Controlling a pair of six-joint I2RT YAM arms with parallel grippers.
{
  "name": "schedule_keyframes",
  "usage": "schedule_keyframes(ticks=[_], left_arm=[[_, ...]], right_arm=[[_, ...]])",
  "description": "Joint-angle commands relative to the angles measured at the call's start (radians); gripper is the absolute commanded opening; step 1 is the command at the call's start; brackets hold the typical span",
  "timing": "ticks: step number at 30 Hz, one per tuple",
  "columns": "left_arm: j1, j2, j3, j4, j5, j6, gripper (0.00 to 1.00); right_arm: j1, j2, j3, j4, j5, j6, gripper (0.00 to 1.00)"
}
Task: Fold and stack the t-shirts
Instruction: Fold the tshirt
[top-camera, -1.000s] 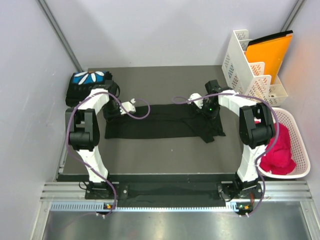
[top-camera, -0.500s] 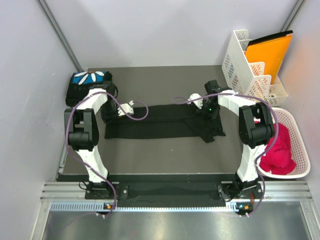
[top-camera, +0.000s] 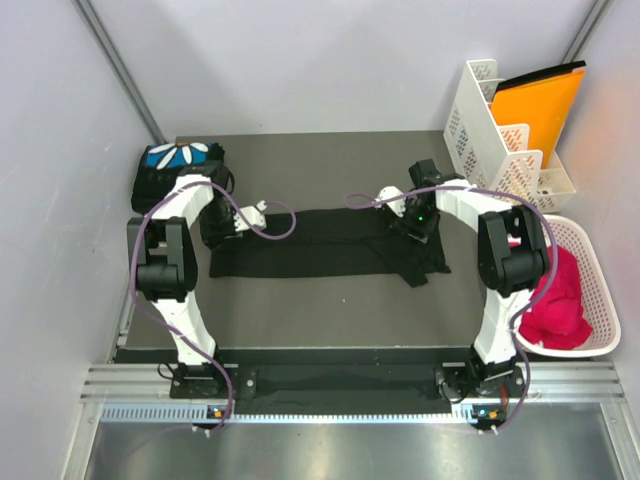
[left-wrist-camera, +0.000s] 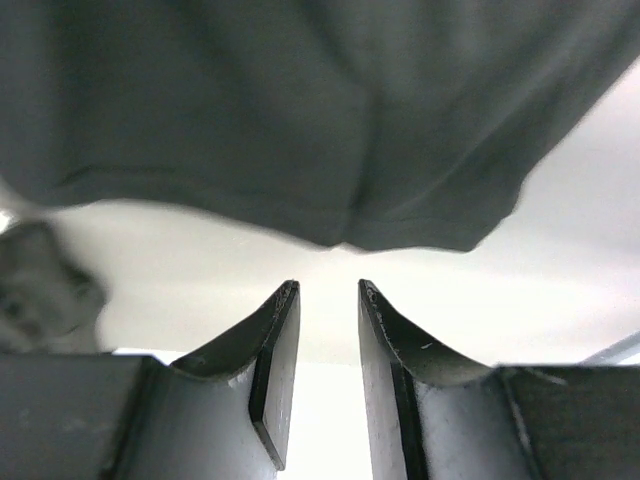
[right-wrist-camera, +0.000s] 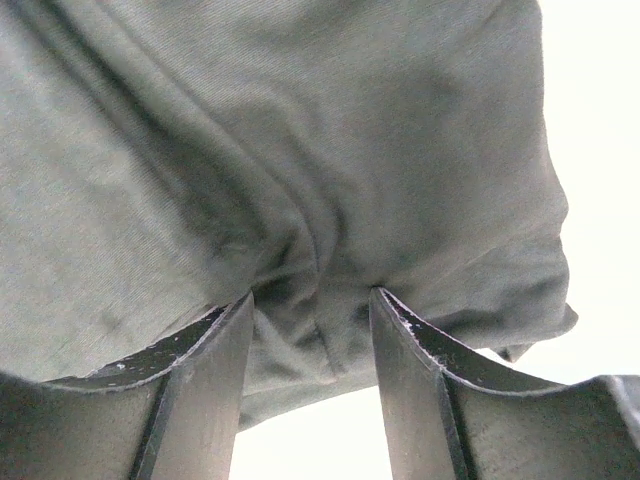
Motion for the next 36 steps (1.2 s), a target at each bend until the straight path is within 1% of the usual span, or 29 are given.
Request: schedule_keyframes(ticks=[1, 5, 7, 8, 10, 12, 13, 16, 18, 19, 22, 29, 33, 36], left_arm=[[0.010, -0.022, 0.106, -0.010, 0.020, -0.035, 0.35], [0.010, -0.034, 0.108, -0.008, 0.020, -0.041, 0.35], [0.010, -0.038, 0.100, 0.001, 0.020, -0.050, 0.35], [0.010, -0.041, 0.098, 0.001, 0.050, -0.053, 0.35], [0.010, -0.046, 0.092, 0.007, 0.056, -0.062, 0.35], [0.010, -0.052, 0.080, 0.015, 0.061, -0.071, 0.35], [0.011, -0.052, 0.074, 0.019, 0.061, -0.075, 0.35], [0.010, -0.058, 0.059, 0.030, 0.056, -0.087, 0.35], [0.010, -0.060, 0.048, 0.036, 0.056, -0.091, 0.35], [0.010, -0.058, 0.048, 0.036, 0.053, -0.094, 0.35], [0.007, -0.060, 0.045, 0.036, 0.053, -0.107, 0.35], [-0.001, -0.066, 0.034, 0.039, 0.053, -0.124, 0.35], [-0.004, -0.063, 0.031, 0.042, 0.053, -0.131, 0.35], [-0.004, -0.060, 0.031, 0.045, 0.052, -0.131, 0.35]], right_arm=[[0.016, -0.088, 0.029, -0.109, -0.055, -0.004, 0.51], [0.014, -0.152, 0.035, -0.170, -0.060, -0.043, 0.51], [0.014, -0.165, 0.039, -0.203, -0.065, -0.058, 0.51], [0.013, -0.168, 0.051, -0.216, -0.072, -0.070, 0.51], [0.013, -0.162, 0.065, -0.250, -0.107, -0.078, 0.51], [0.011, -0.137, 0.099, -0.288, -0.150, -0.086, 0.50], [0.011, -0.123, 0.113, -0.307, -0.204, -0.090, 0.50], [0.008, -0.045, 0.185, -0.396, -0.323, -0.120, 0.48], [0.008, 0.024, 0.242, -0.437, -0.371, -0.127, 0.47], [0.005, 0.042, 0.259, -0.443, -0.406, -0.127, 0.45], [-0.007, 0.099, 0.309, -0.425, -0.443, -0.106, 0.43], [-0.032, 0.200, 0.423, -0.419, -0.445, -0.095, 0.43], [-0.036, 0.208, 0.440, -0.419, -0.444, -0.097, 0.41], [-0.038, 0.194, 0.440, -0.411, -0.433, -0.092, 0.42]])
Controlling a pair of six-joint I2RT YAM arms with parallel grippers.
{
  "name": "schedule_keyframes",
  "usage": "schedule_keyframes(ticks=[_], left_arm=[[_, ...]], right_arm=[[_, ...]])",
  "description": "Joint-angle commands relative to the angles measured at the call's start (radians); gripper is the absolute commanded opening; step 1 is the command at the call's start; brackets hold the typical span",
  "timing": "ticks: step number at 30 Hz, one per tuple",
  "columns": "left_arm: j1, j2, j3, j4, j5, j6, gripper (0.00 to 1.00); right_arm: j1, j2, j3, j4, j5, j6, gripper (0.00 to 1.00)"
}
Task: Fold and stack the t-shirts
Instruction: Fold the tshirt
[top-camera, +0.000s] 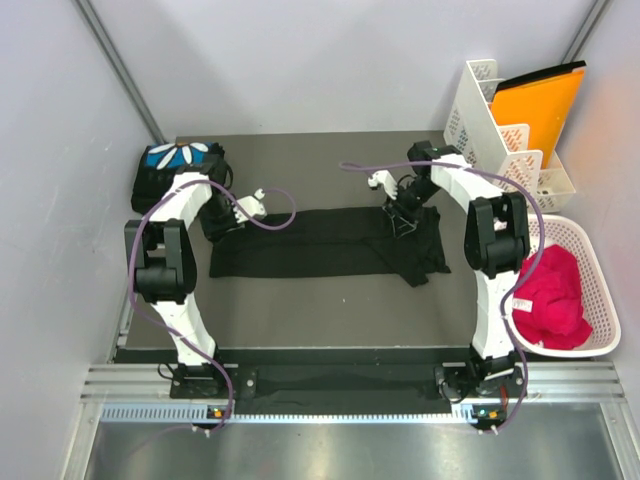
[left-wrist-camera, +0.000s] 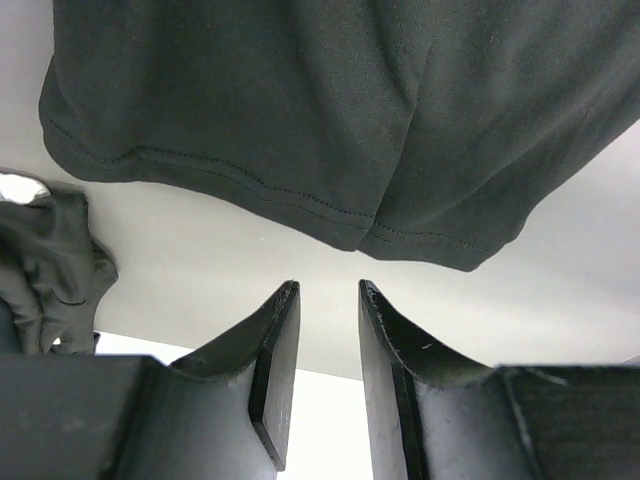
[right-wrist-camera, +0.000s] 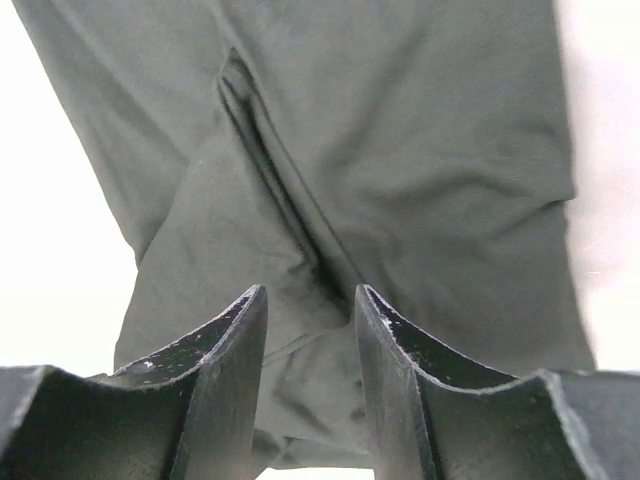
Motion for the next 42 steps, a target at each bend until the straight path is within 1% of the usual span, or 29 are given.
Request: schedule_keyframes(ticks=[1, 7, 12, 18, 19, 21, 22, 23, 24, 25, 32, 42], left_arm=[[-0.007, -0.038, -0.008, 0.014, 0.020, -0.011, 0.35], [-0.011, -0.033, -0.008, 0.018, 0.020, -0.012, 0.35], [-0.014, -0.033, -0.009, 0.016, 0.023, -0.011, 0.35], [-0.018, -0.035, -0.011, 0.016, 0.023, -0.011, 0.36], [-0.018, -0.035, -0.011, 0.016, 0.023, -0.011, 0.36], [-0.019, -0.035, -0.011, 0.016, 0.025, -0.012, 0.35], [-0.019, -0.035, -0.011, 0.016, 0.026, -0.011, 0.35], [-0.019, -0.035, -0.014, 0.016, 0.026, -0.012, 0.36], [-0.019, -0.035, -0.014, 0.016, 0.026, -0.012, 0.35], [-0.019, -0.033, -0.015, 0.018, 0.026, -0.011, 0.36], [-0.019, -0.024, -0.014, 0.024, 0.023, -0.003, 0.36], [-0.021, -0.007, -0.012, 0.025, 0.028, -0.003, 0.35]], right_arm=[[-0.007, -0.022, 0.040, -0.002, -0.032, -0.003, 0.41], [-0.011, -0.027, 0.023, -0.014, -0.015, -0.015, 0.42], [-0.023, -0.041, -0.023, 0.032, 0.013, -0.009, 0.42], [-0.036, -0.024, -0.012, 0.048, 0.022, 0.003, 0.41], [-0.036, -0.018, -0.011, 0.046, 0.023, 0.003, 0.40], [-0.037, -0.016, -0.014, 0.047, 0.019, 0.003, 0.29], [-0.036, -0.018, -0.015, 0.048, 0.017, 0.003, 0.22], [-0.036, -0.021, -0.014, 0.049, 0.017, 0.003, 0.08], [-0.034, -0.021, -0.015, 0.049, 0.019, 0.003, 0.02], [-0.036, -0.023, -0.018, 0.049, 0.019, 0.003, 0.00], [-0.036, -0.046, -0.023, 0.025, 0.000, -0.010, 0.00], [-0.014, -0.139, -0.018, -0.087, -0.075, -0.046, 0.00]])
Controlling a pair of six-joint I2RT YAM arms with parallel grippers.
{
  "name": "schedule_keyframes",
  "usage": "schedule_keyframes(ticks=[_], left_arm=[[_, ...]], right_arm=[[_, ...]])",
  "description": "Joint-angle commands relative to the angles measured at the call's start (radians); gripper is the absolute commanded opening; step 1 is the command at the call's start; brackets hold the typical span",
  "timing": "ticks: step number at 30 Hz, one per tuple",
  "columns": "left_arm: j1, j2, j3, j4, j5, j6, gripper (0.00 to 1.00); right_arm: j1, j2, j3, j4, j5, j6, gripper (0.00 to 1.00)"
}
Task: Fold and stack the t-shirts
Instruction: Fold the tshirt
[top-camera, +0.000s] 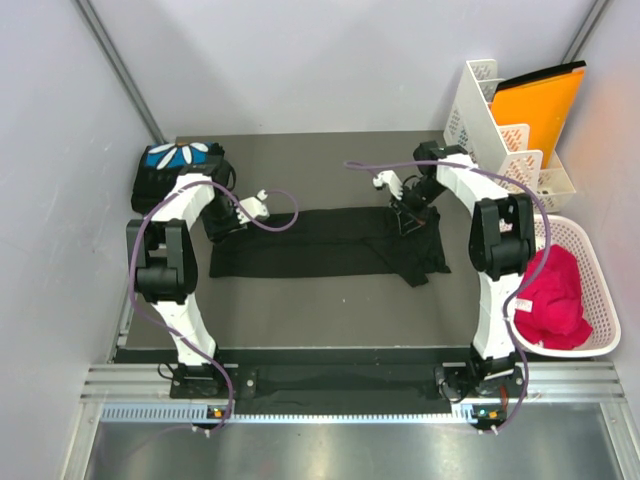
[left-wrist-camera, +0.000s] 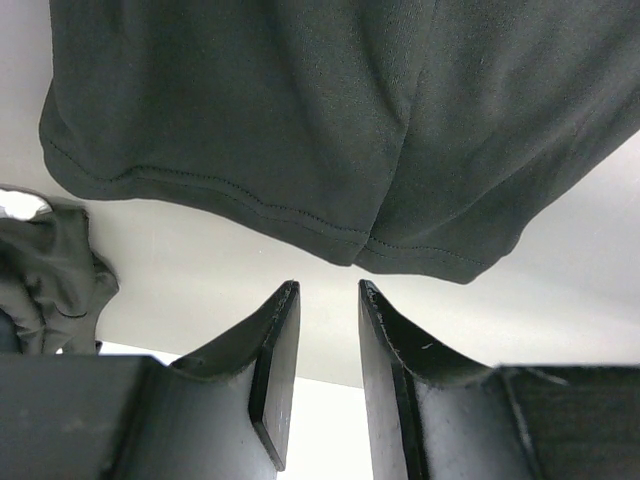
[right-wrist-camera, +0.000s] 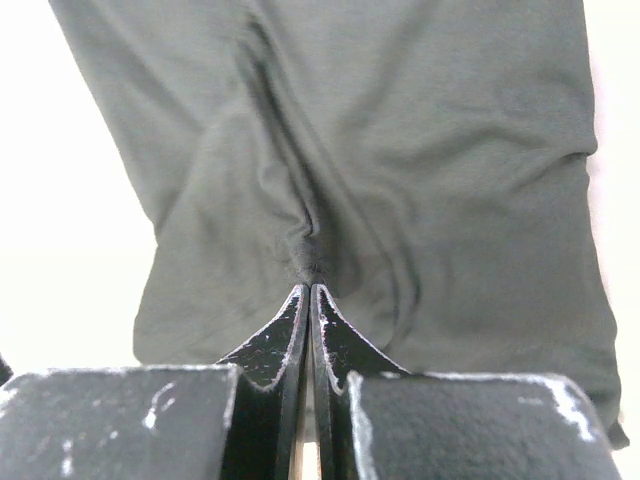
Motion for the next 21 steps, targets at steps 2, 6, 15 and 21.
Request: schedule_keyframes(ticks=[2, 6, 15, 21], left_arm=[[-0.005, -0.009, 0.004, 0.006, 0.024, 0.007, 0.35], [-0.006, -0.002, 0.015, 0.002, 0.024, 0.009, 0.36], [-0.012, 0.024, 0.055, -0.010, 0.026, 0.029, 0.35], [-0.021, 0.048, 0.079, -0.018, 0.035, 0.033, 0.35]], right_arm=[[0.025, -0.135, -0.003, -0.091, -0.089, -0.051, 0.00], [0.046, -0.161, -0.037, -0.105, -0.095, -0.060, 0.00], [0.155, -0.187, -0.122, -0.121, -0.092, -0.076, 0.00], [0.213, -0.188, -0.097, -0.140, -0.099, -0.065, 0.00]])
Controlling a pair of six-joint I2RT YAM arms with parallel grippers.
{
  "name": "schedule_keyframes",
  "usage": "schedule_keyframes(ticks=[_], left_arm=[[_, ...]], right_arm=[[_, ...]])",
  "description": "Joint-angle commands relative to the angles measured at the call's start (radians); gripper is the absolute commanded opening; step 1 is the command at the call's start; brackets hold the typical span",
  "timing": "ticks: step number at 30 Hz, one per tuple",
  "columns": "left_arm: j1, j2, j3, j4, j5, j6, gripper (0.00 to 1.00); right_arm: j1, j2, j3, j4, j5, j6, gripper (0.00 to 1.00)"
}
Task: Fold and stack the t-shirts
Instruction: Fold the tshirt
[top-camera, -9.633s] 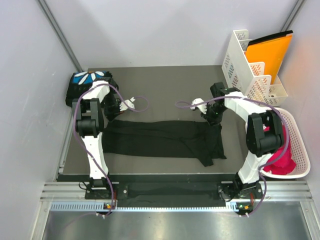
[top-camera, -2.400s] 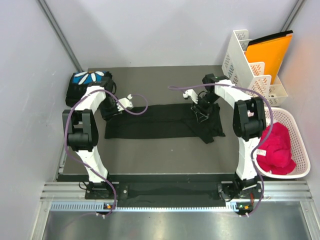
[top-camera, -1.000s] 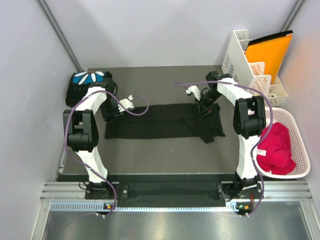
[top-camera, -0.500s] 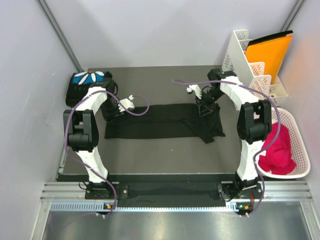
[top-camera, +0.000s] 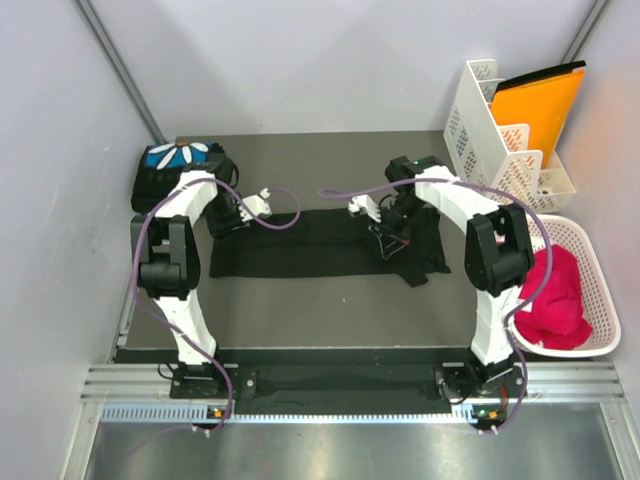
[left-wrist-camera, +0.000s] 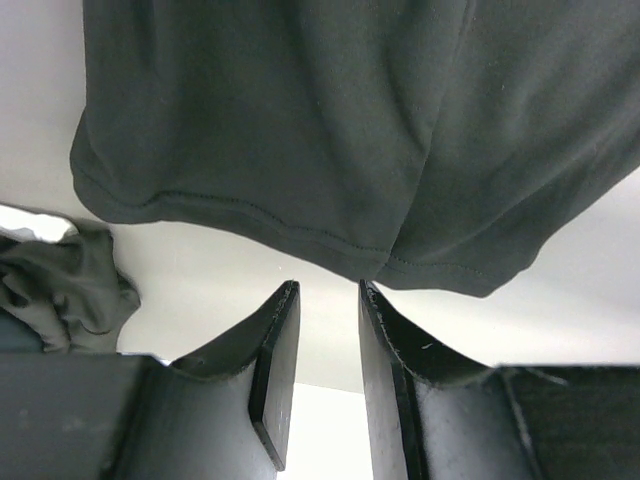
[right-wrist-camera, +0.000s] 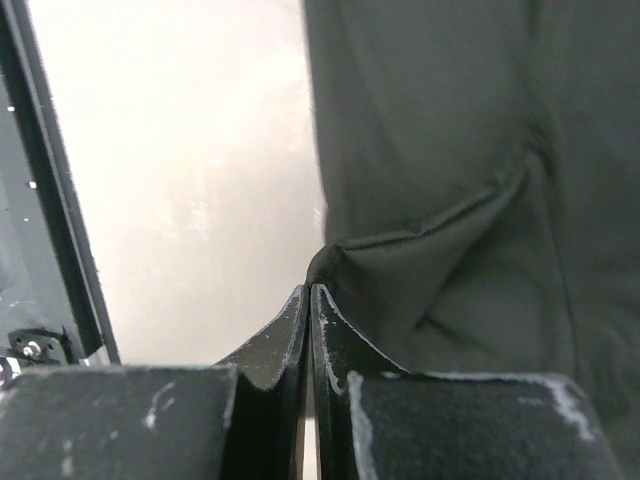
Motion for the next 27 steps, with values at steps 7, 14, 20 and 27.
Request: schedule_keyframes(ticks=[7, 14, 20, 27], left_arm=[[-0.015, 0.012, 0.037, -0.012, 0.041, 0.026, 0.36], [-0.016, 0.008, 0.028, -0.009, 0.047, 0.025, 0.35], [-0.022, 0.009, 0.028, -0.005, 0.051, 0.020, 0.35], [-0.028, 0.006, 0.024, -0.002, 0.057, 0.017, 0.35]], right_arm=[[0.070, -0.080, 0.031, -0.085, -0.047, -0.021, 0.00], [0.133, -0.103, 0.043, -0.118, -0.060, -0.028, 0.00], [0.189, -0.105, 0.036, -0.119, -0.046, -0.031, 0.00], [0.225, -0.103, 0.020, -0.105, -0.034, -0.012, 0.46]])
